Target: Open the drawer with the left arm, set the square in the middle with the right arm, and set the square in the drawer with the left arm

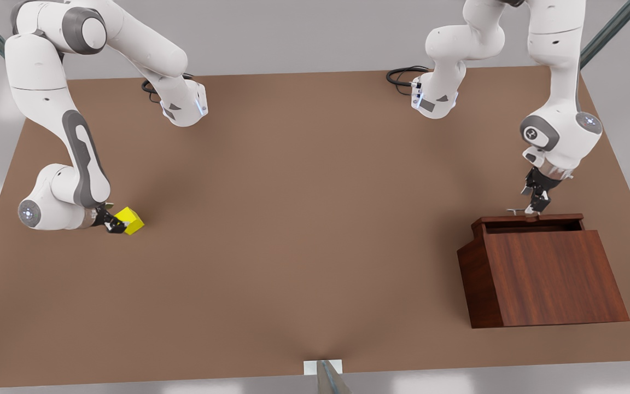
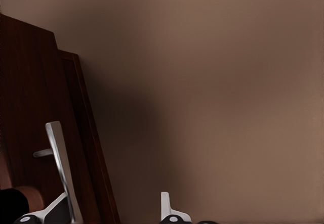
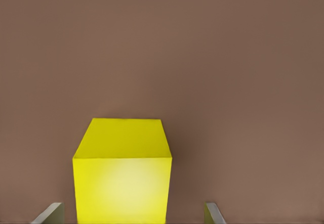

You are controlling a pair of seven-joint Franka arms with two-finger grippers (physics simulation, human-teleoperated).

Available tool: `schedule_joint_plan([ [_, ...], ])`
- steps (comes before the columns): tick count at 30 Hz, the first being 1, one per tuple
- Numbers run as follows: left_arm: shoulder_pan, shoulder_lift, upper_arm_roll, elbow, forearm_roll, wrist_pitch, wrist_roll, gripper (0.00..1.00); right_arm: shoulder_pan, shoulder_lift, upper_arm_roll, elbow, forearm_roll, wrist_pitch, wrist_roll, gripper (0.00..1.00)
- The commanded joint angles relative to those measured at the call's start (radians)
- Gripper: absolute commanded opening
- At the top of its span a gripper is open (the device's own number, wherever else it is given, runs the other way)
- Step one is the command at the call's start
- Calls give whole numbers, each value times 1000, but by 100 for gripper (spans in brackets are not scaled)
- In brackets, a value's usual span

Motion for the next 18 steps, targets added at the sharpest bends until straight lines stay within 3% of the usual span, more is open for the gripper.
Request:
schedule_joint_plan([
  [1,4,-4,3,0,1,-52,-18,88,2,-1,0,0,1,-19,-78,100],
  [18,4,-20,22,-15,1,-99,-8,88,9,4,0,-24,2,-29,-98,100],
])
